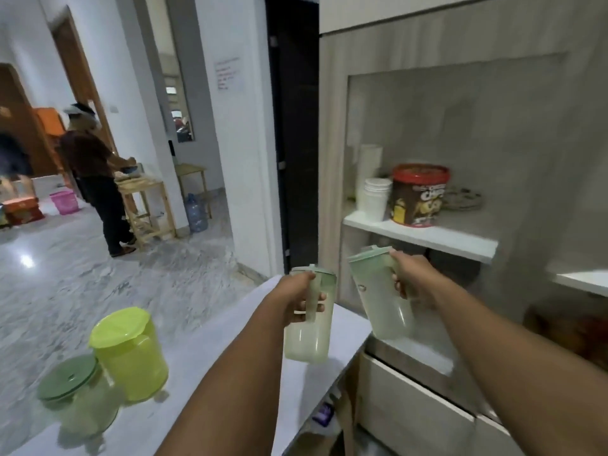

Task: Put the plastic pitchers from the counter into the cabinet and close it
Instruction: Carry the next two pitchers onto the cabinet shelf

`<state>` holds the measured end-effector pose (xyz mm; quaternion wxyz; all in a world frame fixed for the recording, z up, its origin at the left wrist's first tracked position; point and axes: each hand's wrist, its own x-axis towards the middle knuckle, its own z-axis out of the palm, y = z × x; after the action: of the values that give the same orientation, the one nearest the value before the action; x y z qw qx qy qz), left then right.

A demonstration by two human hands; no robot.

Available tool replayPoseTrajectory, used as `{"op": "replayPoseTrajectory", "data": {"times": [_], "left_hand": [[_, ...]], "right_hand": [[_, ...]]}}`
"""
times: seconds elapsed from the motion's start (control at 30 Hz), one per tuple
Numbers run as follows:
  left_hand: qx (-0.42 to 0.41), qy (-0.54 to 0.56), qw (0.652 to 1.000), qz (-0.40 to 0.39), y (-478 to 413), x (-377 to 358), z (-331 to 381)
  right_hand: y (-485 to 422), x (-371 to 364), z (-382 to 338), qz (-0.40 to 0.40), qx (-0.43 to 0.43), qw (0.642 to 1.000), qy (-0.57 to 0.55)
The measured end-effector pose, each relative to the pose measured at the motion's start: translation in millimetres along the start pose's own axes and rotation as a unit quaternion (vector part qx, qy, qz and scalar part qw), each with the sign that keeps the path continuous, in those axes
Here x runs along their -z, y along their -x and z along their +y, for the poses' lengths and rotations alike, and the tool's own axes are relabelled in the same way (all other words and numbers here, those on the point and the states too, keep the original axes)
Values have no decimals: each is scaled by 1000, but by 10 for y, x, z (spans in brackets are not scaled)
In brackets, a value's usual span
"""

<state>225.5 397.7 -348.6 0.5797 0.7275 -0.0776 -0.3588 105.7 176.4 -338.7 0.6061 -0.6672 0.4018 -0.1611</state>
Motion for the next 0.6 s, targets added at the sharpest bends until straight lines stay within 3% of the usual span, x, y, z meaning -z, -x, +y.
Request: {"op": "replayPoseTrajectory", "data": {"times": [0.2, 0.6], "left_hand": [[-55, -67, 984, -152, 352, -1587, 589], [-131, -75, 937, -315, 824, -4742, 1178]], "right_hand": [[475, 1876, -81, 93, 13, 995, -45], [1101, 4988, 31, 217, 49, 972, -73]]}}
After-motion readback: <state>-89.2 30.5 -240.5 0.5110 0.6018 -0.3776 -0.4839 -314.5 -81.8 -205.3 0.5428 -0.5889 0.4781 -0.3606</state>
